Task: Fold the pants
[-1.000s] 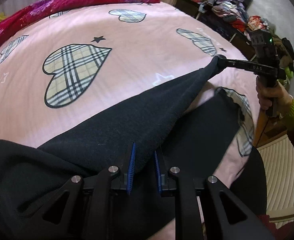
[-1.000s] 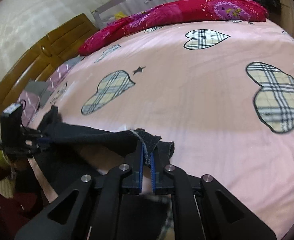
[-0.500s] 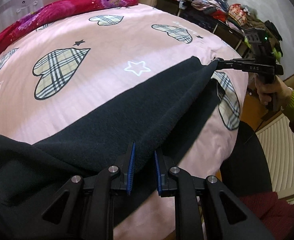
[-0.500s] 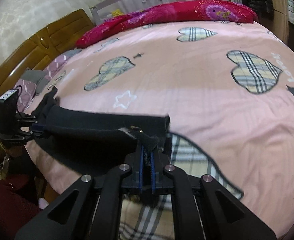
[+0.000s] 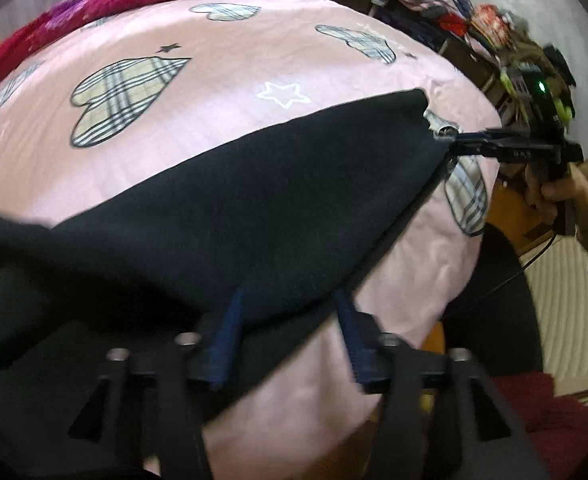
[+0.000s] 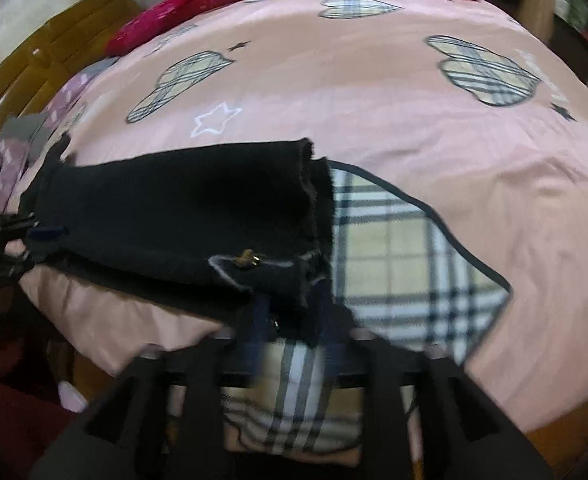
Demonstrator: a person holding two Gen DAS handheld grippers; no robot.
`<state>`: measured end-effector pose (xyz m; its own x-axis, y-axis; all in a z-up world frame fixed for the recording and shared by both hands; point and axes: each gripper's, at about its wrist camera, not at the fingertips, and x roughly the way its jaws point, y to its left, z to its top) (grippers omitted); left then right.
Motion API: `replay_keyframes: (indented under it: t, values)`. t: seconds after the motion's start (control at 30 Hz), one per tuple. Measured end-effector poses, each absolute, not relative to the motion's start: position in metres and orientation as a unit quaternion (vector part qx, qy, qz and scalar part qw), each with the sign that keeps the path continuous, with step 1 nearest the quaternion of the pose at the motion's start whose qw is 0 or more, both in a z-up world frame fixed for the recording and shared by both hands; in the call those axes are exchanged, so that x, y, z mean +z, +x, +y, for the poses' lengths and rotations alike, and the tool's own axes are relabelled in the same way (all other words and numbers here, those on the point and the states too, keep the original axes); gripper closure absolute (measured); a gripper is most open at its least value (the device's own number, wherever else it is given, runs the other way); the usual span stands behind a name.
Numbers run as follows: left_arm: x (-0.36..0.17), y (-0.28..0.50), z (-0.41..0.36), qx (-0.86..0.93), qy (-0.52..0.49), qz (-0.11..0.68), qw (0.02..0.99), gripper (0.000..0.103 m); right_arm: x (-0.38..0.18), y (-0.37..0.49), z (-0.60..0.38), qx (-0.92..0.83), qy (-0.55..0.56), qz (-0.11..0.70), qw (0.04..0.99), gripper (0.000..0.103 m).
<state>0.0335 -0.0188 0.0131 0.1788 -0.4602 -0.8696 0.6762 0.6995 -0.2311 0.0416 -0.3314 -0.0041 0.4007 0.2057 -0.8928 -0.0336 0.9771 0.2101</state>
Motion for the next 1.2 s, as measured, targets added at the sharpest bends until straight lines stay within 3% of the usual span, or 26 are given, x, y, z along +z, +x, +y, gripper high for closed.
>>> replay_keyframes:
  t: [0.07, 0.33, 0.53, 0.8, 1.07, 1.13, 1.17, 1.2]
  values:
    - [0.023, 0.034, 0.000, -0.347, 0.079, 0.522, 0.775, 0.044, 0.010, 0.034, -0.333, 0.058, 0.083, 0.524, 0.846, 0.041]
    - [0.043, 0.084, 0.087, -0.222, -0.044, 0.567, 0.792, 0.033, 0.048, 0.041, -0.286, 0.135, 0.132, 0.461, 0.867, 0.040]
    - [0.046, 0.171, 0.145, -0.104, -0.121, 0.633, 0.758, 0.033, 0.050, 0.086, -0.202, 0.245, 0.142, 0.460, 0.842, 0.041]
    - [0.017, 0.295, 0.160, -0.005, -0.109, 0.722, 0.684, 0.033, 0.036, 0.141, -0.090, 0.320, 0.076, 0.493, 0.806, 0.040]
    - [-0.046, 0.330, 0.158, 0.036, -0.070, 0.779, 0.622, 0.033, 0.005, 0.173, -0.027, 0.355, 0.003, 0.529, 0.771, 0.040]
    - [-0.049, 0.333, 0.157, 0.033, -0.063, 0.775, 0.628, 0.036, -0.002, 0.180, -0.019, 0.354, 0.001, 0.539, 0.764, 0.041]
    - [-0.049, 0.333, 0.155, 0.026, -0.055, 0.769, 0.636, 0.043, -0.006, 0.182, -0.017, 0.355, 0.002, 0.543, 0.761, 0.043]
    - [-0.047, 0.332, 0.153, 0.019, -0.047, 0.763, 0.645, 0.056, -0.008, 0.181, -0.015, 0.355, 0.000, 0.544, 0.761, 0.053]
